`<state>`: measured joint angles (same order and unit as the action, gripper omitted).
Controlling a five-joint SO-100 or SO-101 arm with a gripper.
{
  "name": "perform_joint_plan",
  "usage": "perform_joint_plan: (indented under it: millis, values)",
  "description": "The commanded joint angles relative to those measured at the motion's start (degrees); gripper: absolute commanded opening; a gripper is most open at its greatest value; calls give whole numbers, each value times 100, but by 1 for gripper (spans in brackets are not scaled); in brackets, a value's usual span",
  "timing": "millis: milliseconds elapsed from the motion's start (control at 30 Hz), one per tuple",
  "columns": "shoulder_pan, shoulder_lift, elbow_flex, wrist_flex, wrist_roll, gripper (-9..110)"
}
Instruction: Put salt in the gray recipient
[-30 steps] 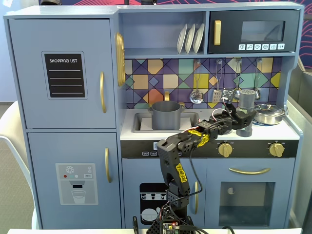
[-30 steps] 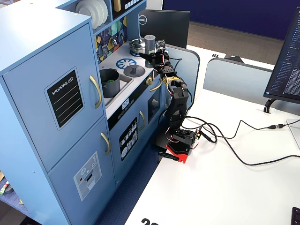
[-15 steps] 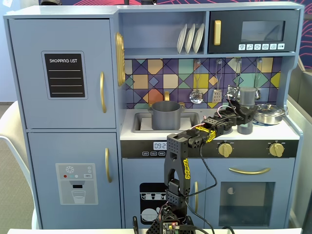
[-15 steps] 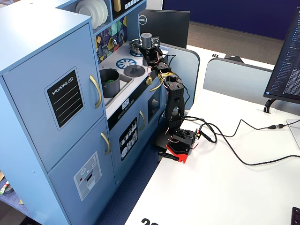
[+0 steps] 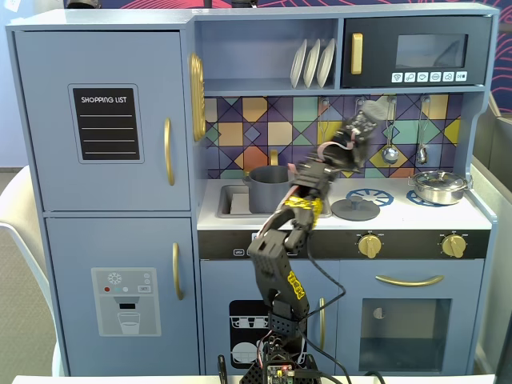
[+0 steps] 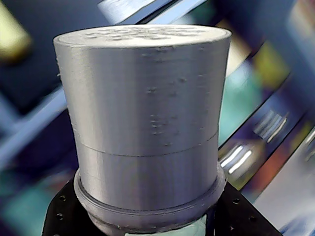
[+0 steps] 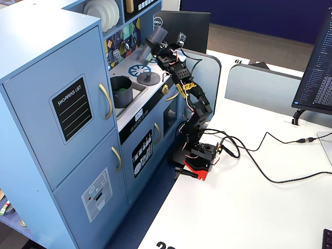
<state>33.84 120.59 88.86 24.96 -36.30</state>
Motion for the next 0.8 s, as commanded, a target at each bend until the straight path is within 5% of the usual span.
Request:
perform_joint_plan:
  millis: [0, 167, 300, 533, 767]
  values:
    - [-923, 589, -554, 1002, 2496, 0]
    - [-1960, 9, -1345, 2443, 5607, 0]
    - [-2725, -545, -2118, 3041, 6961, 0]
    - [-3375, -1055, -2777, 2461, 8877, 0]
    - [-3753, -1011, -2496, 1178, 9712, 0]
